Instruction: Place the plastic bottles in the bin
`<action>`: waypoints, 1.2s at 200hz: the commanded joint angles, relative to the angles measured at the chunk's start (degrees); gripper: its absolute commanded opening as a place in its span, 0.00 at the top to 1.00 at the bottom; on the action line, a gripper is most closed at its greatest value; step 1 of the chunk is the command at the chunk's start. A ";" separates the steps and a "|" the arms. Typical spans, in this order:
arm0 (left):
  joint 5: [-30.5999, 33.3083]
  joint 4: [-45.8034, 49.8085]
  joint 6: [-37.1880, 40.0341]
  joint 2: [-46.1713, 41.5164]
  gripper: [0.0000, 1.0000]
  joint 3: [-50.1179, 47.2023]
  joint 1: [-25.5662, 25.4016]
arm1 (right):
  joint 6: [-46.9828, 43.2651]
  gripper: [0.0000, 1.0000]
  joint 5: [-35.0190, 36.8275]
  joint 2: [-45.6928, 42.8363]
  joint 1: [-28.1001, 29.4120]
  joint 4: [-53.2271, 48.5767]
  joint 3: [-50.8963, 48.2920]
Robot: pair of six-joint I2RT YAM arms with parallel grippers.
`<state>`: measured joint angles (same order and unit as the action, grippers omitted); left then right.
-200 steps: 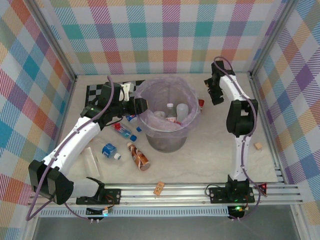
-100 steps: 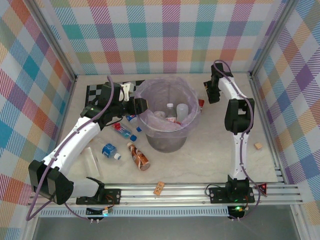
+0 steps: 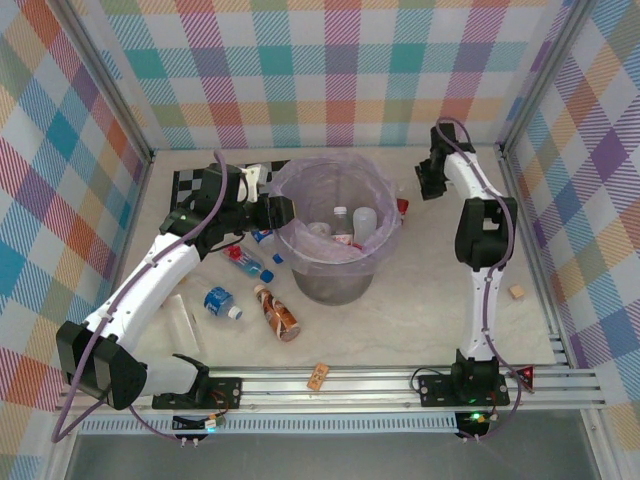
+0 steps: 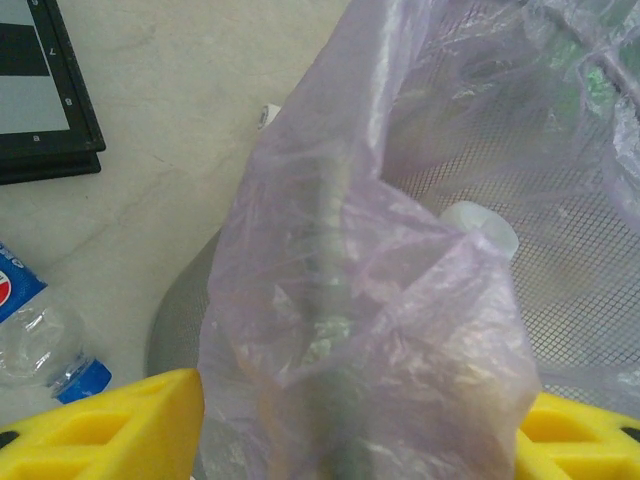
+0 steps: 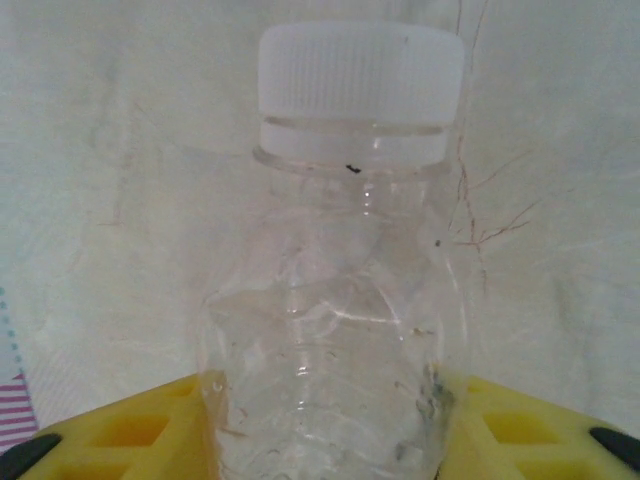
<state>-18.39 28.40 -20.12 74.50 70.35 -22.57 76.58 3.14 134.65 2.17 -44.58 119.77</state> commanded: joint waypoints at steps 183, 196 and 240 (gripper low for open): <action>-1.07 -0.31 0.35 0.56 0.38 1.86 0.71 | -37.59 0.54 -24.00 -43.06 6.79 -15.66 -0.05; -1.29 -0.48 0.31 0.82 0.38 1.82 0.69 | -40.64 0.55 -23.27 -42.88 12.10 -16.20 1.38; -2.13 -0.84 -0.18 0.39 0.38 2.01 0.71 | -49.79 0.56 -13.02 -33.61 26.76 -25.92 12.70</action>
<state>-19.14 28.29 -20.14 74.98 70.46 -22.57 34.33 -16.32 95.64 24.45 -64.01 127.46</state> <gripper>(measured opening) 0.622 0.441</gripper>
